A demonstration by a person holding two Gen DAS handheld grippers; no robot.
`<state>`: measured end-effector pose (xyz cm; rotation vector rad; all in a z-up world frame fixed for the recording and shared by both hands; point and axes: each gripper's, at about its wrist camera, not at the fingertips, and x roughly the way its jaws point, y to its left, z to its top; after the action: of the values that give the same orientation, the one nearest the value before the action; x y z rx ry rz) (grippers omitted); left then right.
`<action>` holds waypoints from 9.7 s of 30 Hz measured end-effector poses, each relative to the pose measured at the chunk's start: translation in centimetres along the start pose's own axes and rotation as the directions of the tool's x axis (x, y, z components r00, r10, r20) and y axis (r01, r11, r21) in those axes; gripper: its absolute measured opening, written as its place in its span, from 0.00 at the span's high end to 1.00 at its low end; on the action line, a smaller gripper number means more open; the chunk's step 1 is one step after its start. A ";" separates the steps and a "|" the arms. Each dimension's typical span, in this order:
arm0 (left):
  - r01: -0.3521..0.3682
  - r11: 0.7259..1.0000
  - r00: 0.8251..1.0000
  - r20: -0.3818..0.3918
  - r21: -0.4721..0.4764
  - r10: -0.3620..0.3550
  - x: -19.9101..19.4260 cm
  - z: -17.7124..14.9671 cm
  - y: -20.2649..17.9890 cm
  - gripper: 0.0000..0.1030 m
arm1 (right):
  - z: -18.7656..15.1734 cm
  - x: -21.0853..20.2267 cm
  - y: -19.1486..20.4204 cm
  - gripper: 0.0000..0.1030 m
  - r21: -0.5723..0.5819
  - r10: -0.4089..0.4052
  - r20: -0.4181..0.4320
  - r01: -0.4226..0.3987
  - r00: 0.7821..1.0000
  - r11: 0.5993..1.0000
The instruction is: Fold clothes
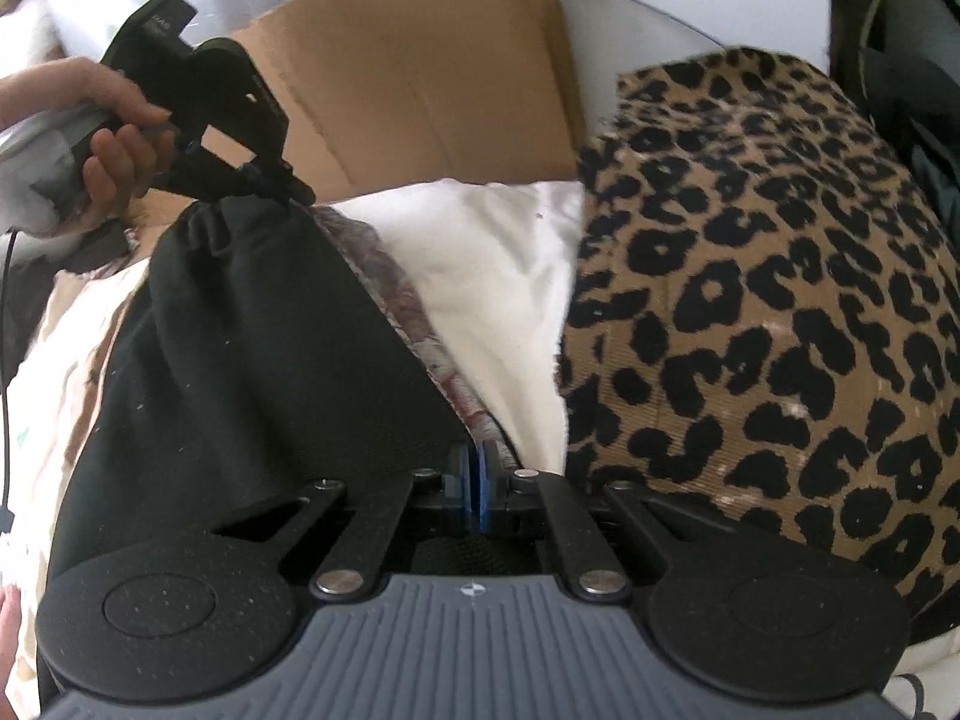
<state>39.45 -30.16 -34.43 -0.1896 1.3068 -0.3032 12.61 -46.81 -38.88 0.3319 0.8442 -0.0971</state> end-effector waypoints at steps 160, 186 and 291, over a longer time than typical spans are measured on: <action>0.193 0.604 0.981 -0.140 0.773 -0.134 -4.9 -23.0 7.6 0.68 | -8.4 -4.3 9.6 0.67 -0.312 -0.071 -0.217 0.000 0.974 0.950; 0.324 0.528 0.944 -0.302 0.785 -0.132 -5.6 -29.1 8.2 0.72 | -12.1 -7.2 6.8 0.68 -0.327 -0.092 -0.349 -0.030 0.933 0.945; 0.249 0.813 0.968 -0.168 0.526 -0.188 -13.4 -19.8 20.5 0.69 | -10.6 -3.4 26.6 0.96 -0.595 0.033 -0.360 -0.257 0.932 0.762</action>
<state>19.58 -5.79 -33.47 0.1673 1.2553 -0.8831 8.48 -18.43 -36.23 -0.2428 1.1267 0.4064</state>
